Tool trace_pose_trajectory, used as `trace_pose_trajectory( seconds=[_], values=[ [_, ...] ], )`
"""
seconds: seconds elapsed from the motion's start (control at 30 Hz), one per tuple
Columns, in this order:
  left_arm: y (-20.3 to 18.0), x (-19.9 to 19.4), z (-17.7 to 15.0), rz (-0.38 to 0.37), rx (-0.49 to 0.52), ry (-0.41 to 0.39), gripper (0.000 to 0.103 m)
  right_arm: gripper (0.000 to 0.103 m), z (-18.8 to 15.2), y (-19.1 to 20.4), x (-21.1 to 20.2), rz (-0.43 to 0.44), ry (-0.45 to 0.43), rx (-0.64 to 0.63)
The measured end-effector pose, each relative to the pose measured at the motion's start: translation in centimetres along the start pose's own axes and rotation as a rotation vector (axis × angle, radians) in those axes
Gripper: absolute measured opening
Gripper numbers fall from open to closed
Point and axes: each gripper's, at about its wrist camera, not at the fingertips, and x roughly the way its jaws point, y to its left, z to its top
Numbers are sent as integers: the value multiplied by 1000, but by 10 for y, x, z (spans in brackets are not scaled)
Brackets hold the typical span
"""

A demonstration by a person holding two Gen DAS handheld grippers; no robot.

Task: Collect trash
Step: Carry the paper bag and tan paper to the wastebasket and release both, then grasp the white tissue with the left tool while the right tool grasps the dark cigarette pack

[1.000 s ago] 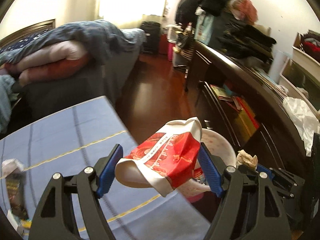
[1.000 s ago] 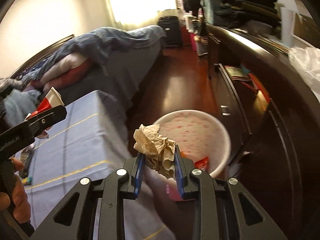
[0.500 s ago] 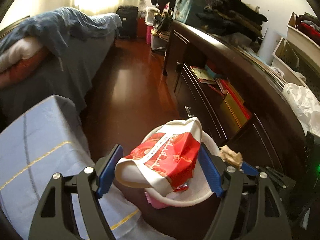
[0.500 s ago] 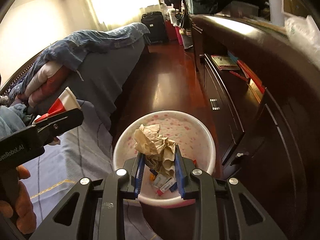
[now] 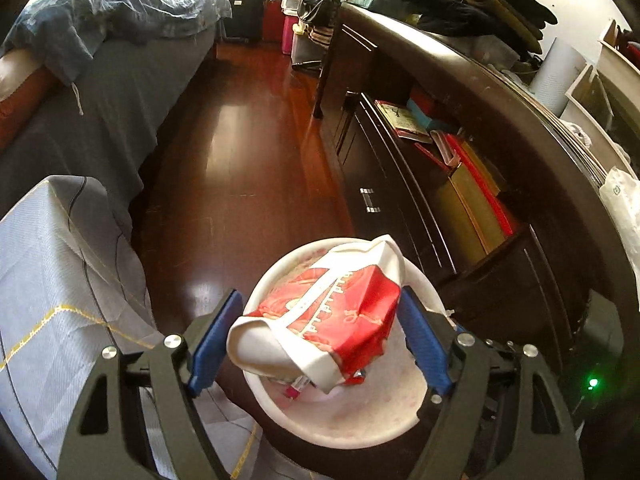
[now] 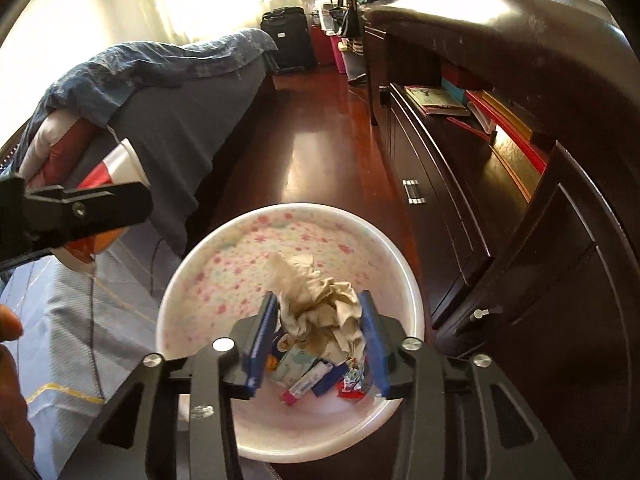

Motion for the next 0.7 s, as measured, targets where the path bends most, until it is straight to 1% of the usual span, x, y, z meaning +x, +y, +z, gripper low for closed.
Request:
trace_pose_trajectory(
  seconds=[0.13, 0.23, 0.4, 0.5, 0.57, 0.63, 0.67, 0.7],
  values=[
    [0, -2, 1, -5, -1, -3, 83, 54, 0, 0, 1, -7, -3, -6],
    [-2, -4, 2, -4, 3, -5, 89, 56, 0, 2, -1, -19, -9, -17],
    [-2, -18, 5, -4, 9, -31, 89, 57, -1, 4, -8, -20, -11, -18],
    [6, -38, 3, 7, -5, -63, 89, 60, -3, 8, -15, -13, -6, -16],
    [13, -53, 0, 34, -20, -86, 90, 61, -4, 14, -22, -10, -3, -24],
    [26, -77, -8, 78, -36, -122, 92, 63, -5, 24, -34, -3, -2, -34],
    [31, -86, -11, 103, -39, -136, 94, 66, -5, 28, -39, 4, -4, -39],
    [39, -98, -17, 154, -45, -153, 94, 71, -6, 35, -47, 16, -7, -47]
  ],
)
